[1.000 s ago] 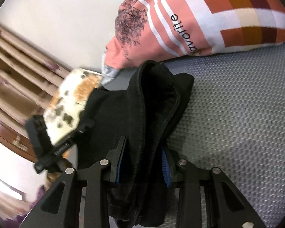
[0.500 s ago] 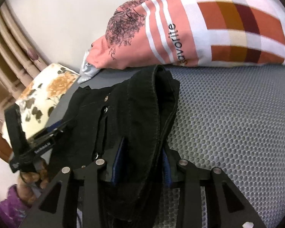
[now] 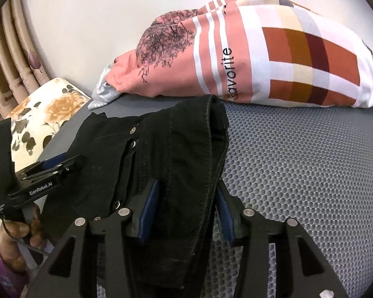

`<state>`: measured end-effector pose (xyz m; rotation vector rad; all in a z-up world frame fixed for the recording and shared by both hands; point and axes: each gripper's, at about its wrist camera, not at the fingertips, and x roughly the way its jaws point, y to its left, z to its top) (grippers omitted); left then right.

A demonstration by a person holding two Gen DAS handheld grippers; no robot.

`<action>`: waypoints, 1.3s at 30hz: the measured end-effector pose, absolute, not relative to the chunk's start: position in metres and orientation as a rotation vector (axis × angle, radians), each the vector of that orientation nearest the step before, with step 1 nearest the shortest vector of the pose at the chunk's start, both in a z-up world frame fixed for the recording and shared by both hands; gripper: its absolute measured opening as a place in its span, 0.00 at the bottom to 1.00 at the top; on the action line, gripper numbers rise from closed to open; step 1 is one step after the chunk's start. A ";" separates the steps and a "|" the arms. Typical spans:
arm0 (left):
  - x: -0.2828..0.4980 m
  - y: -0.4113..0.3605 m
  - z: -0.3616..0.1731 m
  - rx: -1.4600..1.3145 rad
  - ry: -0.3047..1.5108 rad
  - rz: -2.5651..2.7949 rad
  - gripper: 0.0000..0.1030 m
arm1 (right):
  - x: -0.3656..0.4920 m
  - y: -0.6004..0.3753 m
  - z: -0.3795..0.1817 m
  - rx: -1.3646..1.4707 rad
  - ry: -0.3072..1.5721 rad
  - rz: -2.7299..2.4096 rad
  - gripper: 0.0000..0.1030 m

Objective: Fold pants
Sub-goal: 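Open both grippers and release the folded jeans onto the bed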

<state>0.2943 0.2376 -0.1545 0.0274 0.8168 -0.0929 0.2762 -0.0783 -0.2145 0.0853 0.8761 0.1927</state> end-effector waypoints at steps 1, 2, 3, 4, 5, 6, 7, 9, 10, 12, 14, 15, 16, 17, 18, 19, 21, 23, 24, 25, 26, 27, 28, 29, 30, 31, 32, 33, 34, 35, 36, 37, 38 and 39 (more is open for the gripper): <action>0.294 0.237 -0.154 0.029 0.816 -0.091 0.62 | 0.276 -0.078 -0.214 0.081 0.873 0.188 0.45; 0.294 0.237 -0.154 0.032 0.816 -0.086 0.63 | 0.276 -0.078 -0.214 0.080 0.871 0.185 0.46; 0.294 0.237 -0.154 0.034 0.815 -0.083 0.63 | 0.275 -0.078 -0.214 0.078 0.869 0.181 0.46; 0.294 0.237 -0.154 0.037 0.815 -0.080 0.64 | 0.275 -0.078 -0.214 0.074 0.866 0.175 0.46; 0.294 0.236 -0.154 0.040 0.814 -0.077 0.64 | 0.275 -0.077 -0.214 0.070 0.864 0.171 0.47; 0.294 0.236 -0.154 0.042 0.813 -0.074 0.64 | 0.275 -0.076 -0.214 0.064 0.861 0.166 0.47; 0.294 0.236 -0.154 0.043 0.813 -0.073 0.65 | 0.274 -0.075 -0.214 0.058 0.859 0.161 0.48; 0.294 0.236 -0.154 0.044 0.813 -0.072 0.65 | 0.274 -0.075 -0.213 0.052 0.858 0.154 0.49; 0.294 0.236 -0.154 0.046 0.812 -0.069 0.65 | 0.274 -0.075 -0.213 0.051 0.858 0.150 0.50; 0.294 0.235 -0.154 0.053 0.812 -0.063 0.66 | 0.274 -0.075 -0.213 0.049 0.857 0.142 0.52; 0.294 0.234 -0.154 0.062 0.810 -0.056 0.67 | 0.274 -0.074 -0.213 0.041 0.857 0.127 0.56; 0.294 0.234 -0.154 0.063 0.809 -0.055 0.67 | 0.274 -0.074 -0.213 0.040 0.857 0.123 0.57; 0.294 0.234 -0.154 0.064 0.809 -0.053 0.67 | 0.275 -0.075 -0.213 0.041 0.858 0.117 0.59; 0.294 0.235 -0.153 0.064 0.808 -0.051 0.68 | 0.275 -0.075 -0.213 0.039 0.857 0.111 0.61; 0.293 0.235 -0.153 0.065 0.808 -0.050 0.68 | 0.275 -0.074 -0.213 0.036 0.857 0.106 0.61; 0.293 0.234 -0.153 0.068 0.807 -0.048 0.68 | 0.275 -0.074 -0.213 0.034 0.858 0.103 0.62; 0.293 0.234 -0.153 0.074 0.805 -0.041 0.69 | 0.275 -0.075 -0.213 0.034 0.858 0.097 0.63; 0.293 0.233 -0.154 0.080 0.803 -0.037 0.69 | 0.275 -0.075 -0.213 0.031 0.859 0.092 0.65; 0.293 0.233 -0.154 0.081 0.802 -0.035 0.70 | 0.275 -0.074 -0.213 0.030 0.859 0.090 0.65; 0.292 0.233 -0.154 0.081 0.802 -0.034 0.70 | 0.275 -0.074 -0.213 0.028 0.859 0.088 0.66; 0.292 0.233 -0.154 0.083 0.801 -0.031 0.71 | 0.275 -0.074 -0.213 0.026 0.859 0.085 0.67; 0.292 0.232 -0.154 0.084 0.800 -0.028 0.71 | 0.275 -0.074 -0.213 0.025 0.859 0.082 0.67; 0.292 0.232 -0.154 0.086 0.799 -0.025 0.72 | 0.275 -0.074 -0.213 0.022 0.859 0.077 0.68; 0.292 0.232 -0.154 0.089 0.797 -0.020 0.72 | 0.275 -0.074 -0.213 0.019 0.859 0.074 0.69; 0.291 0.232 -0.153 0.091 0.796 -0.017 0.73 | 0.275 -0.073 -0.213 0.016 0.859 0.069 0.70; 0.291 0.232 -0.153 0.093 0.796 -0.013 0.73 | 0.275 -0.073 -0.213 0.014 0.858 0.066 0.71; 0.291 0.232 -0.153 0.096 0.794 -0.008 0.74 | 0.275 -0.073 -0.213 0.011 0.858 0.062 0.72; 0.291 0.231 -0.153 0.099 0.793 -0.006 0.74 | 0.275 -0.073 -0.213 0.009 0.858 0.058 0.73; 0.291 0.231 -0.153 0.101 0.792 -0.005 0.74 | 0.275 -0.072 -0.213 0.006 0.858 0.053 0.74; 0.291 0.231 -0.153 0.101 0.791 -0.004 0.74 | 0.275 -0.072 -0.213 0.004 0.858 0.050 0.74; 0.291 0.231 -0.153 0.102 0.791 -0.003 0.74 | 0.275 -0.072 -0.213 0.002 0.858 0.047 0.75; 0.291 0.231 -0.153 0.103 0.791 -0.003 0.74 | 0.275 -0.072 -0.213 0.000 0.858 0.046 0.75; 0.291 0.231 -0.153 0.104 0.790 -0.002 0.74 | 0.275 -0.072 -0.213 -0.001 0.857 0.045 0.75; 0.291 0.231 -0.153 0.105 0.789 0.000 0.74 | 0.274 -0.071 -0.212 -0.002 0.857 0.043 0.76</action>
